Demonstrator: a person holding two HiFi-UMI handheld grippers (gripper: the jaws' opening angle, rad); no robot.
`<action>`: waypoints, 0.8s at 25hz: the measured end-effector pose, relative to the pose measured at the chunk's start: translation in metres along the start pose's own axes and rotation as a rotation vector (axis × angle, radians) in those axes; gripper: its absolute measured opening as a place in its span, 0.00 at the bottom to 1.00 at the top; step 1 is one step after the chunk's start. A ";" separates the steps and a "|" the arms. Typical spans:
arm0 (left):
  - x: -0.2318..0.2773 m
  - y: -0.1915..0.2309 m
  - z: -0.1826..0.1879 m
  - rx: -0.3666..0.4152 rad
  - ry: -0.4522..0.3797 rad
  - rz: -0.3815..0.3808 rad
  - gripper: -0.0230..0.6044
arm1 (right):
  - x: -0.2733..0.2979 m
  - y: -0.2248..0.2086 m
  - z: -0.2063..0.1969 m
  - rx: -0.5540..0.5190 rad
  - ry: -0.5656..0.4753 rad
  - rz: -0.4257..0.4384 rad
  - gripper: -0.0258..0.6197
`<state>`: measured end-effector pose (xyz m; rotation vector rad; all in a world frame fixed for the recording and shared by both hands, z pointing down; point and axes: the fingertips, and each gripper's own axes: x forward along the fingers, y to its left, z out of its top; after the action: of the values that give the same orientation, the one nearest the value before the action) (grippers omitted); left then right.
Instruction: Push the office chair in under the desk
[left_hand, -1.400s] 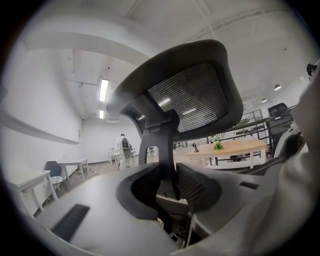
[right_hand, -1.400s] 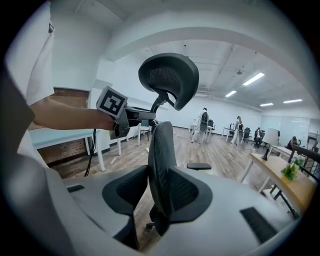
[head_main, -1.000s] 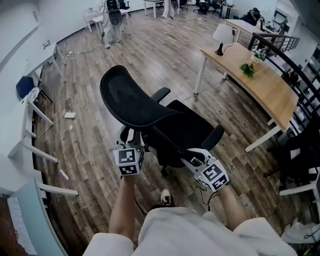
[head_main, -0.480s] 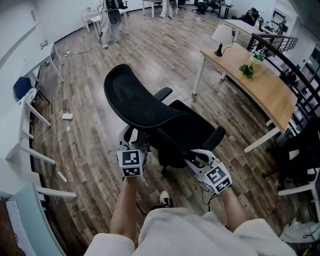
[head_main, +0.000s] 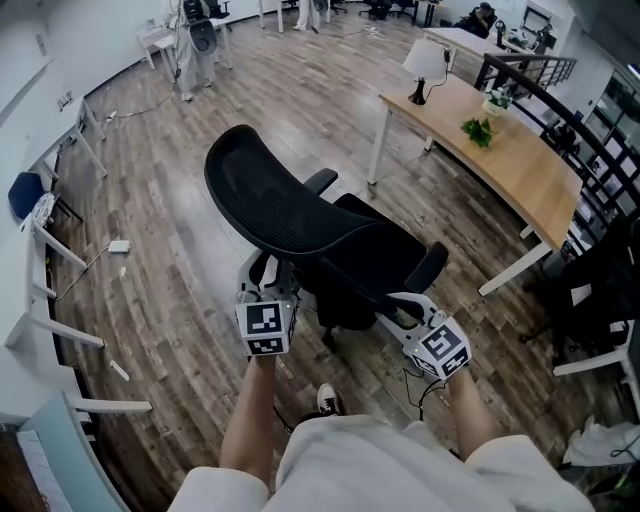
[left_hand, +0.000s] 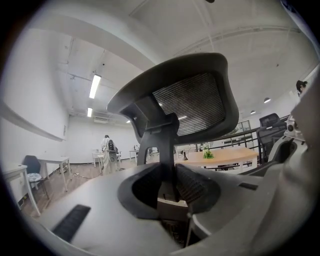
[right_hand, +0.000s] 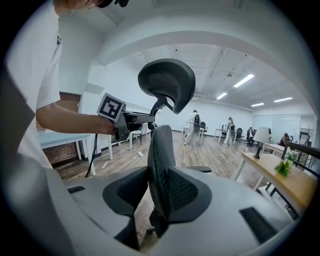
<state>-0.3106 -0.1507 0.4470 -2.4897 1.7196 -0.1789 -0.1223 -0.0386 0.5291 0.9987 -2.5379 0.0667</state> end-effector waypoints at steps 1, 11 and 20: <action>0.004 -0.001 -0.001 0.000 -0.001 -0.004 0.22 | 0.001 -0.003 -0.001 0.000 0.003 -0.005 0.27; 0.047 -0.025 0.007 -0.008 -0.029 -0.109 0.22 | -0.004 -0.047 -0.009 -0.003 0.039 -0.091 0.27; 0.085 -0.045 0.010 -0.019 -0.027 -0.161 0.21 | -0.010 -0.085 -0.014 0.023 0.051 -0.141 0.27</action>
<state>-0.2373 -0.2144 0.4470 -2.6316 1.5172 -0.1422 -0.0539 -0.0928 0.5295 1.1669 -2.4190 0.0804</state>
